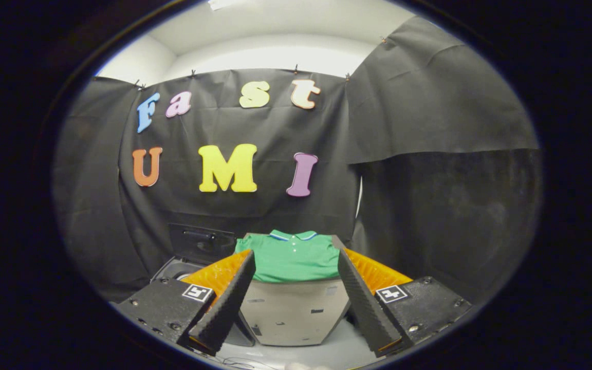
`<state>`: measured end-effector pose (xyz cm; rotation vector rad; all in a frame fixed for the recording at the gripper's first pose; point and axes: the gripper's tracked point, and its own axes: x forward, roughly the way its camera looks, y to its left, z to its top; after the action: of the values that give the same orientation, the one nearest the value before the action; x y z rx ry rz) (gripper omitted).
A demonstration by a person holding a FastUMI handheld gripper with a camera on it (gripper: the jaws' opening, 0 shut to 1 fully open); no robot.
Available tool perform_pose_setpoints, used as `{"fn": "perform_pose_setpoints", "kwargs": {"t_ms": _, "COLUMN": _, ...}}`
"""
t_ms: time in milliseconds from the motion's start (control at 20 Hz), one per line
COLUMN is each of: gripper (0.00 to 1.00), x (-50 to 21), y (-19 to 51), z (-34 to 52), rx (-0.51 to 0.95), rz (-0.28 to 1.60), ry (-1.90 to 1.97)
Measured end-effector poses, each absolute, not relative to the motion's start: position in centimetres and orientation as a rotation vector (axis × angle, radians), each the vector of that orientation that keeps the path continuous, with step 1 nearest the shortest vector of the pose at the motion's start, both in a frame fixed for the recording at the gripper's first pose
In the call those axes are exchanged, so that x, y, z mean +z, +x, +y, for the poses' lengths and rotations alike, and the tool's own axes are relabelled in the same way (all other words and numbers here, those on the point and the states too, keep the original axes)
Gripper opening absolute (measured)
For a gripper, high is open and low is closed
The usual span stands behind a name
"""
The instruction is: Put the clothes into the washing machine and then close the washing machine lid.
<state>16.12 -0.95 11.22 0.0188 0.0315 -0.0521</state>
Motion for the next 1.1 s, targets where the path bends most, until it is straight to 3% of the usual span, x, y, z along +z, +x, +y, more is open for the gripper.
{"fn": "perform_pose_setpoints", "kwargs": {"t_ms": 450, "gripper": 1.00, "x": 14.4, "y": 29.8, "z": -1.9, "rx": -0.001, "rz": 0.110, "ry": 0.036}}
{"fn": "perform_pose_setpoints", "kwargs": {"t_ms": 1100, "gripper": 1.00, "x": 6.0, "y": 45.5, "z": -1.8, "rx": 0.032, "rz": 0.462, "ry": 0.012}}
